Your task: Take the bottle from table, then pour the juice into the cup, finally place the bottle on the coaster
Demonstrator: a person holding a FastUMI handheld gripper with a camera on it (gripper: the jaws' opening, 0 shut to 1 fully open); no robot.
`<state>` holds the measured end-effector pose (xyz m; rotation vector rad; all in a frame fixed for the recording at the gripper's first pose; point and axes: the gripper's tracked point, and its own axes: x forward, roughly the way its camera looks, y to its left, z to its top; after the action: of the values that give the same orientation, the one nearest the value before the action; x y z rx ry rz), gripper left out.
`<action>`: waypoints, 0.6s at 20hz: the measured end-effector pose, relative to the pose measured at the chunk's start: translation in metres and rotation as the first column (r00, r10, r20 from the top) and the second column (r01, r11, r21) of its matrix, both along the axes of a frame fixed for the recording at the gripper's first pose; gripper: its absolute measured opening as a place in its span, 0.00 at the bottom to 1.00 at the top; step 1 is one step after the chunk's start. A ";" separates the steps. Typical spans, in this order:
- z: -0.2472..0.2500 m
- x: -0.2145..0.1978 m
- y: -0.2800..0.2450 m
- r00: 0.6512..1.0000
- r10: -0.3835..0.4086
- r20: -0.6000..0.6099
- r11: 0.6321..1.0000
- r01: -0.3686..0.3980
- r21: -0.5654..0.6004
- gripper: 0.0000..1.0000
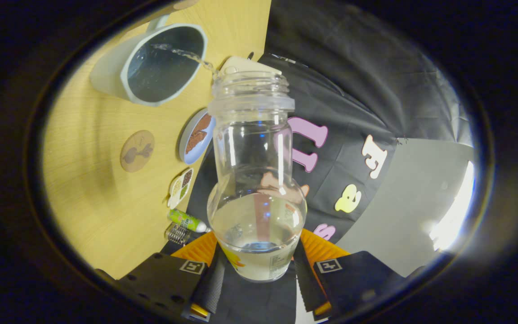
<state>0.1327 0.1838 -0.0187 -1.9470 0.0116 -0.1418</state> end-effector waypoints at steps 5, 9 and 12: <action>0.006 0.005 0.004 0.999 0.015 0.041 0.999 -0.014 -0.039 0.74; 0.004 0.004 0.004 0.999 0.013 0.038 0.999 -0.012 -0.043 0.74; -0.009 0.005 0.003 1.000 0.002 -0.008 0.999 -0.002 0.032 0.74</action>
<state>0.1381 0.1867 -0.0279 -1.9151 0.0166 -0.1320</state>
